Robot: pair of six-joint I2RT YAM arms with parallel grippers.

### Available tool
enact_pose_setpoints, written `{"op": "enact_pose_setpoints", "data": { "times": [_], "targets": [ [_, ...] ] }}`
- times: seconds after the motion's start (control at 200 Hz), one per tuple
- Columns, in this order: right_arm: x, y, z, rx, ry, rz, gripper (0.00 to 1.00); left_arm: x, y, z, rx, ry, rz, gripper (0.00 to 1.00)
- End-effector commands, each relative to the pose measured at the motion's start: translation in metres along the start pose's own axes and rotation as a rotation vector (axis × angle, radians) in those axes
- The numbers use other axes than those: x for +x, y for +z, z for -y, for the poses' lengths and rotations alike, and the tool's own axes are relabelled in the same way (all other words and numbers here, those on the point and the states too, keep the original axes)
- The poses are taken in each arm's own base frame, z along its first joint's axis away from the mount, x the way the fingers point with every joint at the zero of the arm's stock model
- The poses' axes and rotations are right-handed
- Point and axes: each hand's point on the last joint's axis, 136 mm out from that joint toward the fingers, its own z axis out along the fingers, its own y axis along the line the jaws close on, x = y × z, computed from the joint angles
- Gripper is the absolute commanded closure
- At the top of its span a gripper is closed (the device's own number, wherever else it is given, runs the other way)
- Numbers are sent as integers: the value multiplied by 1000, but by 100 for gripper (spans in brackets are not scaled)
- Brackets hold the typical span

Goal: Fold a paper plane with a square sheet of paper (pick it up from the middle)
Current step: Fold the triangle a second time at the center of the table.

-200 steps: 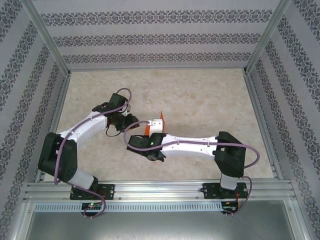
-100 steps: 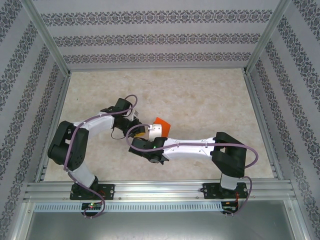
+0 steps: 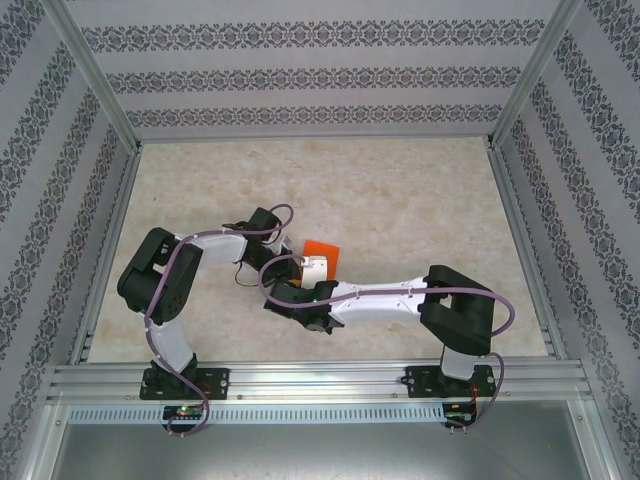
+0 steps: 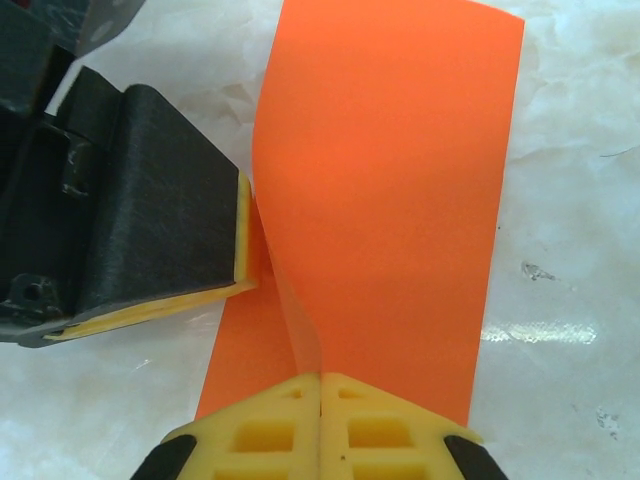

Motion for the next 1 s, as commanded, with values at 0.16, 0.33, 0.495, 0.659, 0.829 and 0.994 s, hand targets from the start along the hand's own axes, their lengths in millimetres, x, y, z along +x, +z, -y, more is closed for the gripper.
{"op": "enact_pose_setpoints", "data": {
  "times": [0.16,0.33,0.495,0.659,0.829,0.994],
  "targets": [
    [-10,-12,-3,-85,55,17,93,-6,7,-5,-30,15,27,87],
    [-12,-15,-8,-177,42,-9,91,-6,11,-12,-50,13,23,89],
    [-9,-11,-11,-297,58,-54,91,-6,13,-16,-56,13,22,89],
    [-10,-9,-7,-386,69,-83,90,-7,12,-17,-68,16,25,89],
    [-15,-6,2,-457,111,-94,89,-7,12,-18,-78,27,24,89],
    [-21,-4,1,-559,154,-123,87,-8,11,-17,-79,30,26,89]
  ]
}}
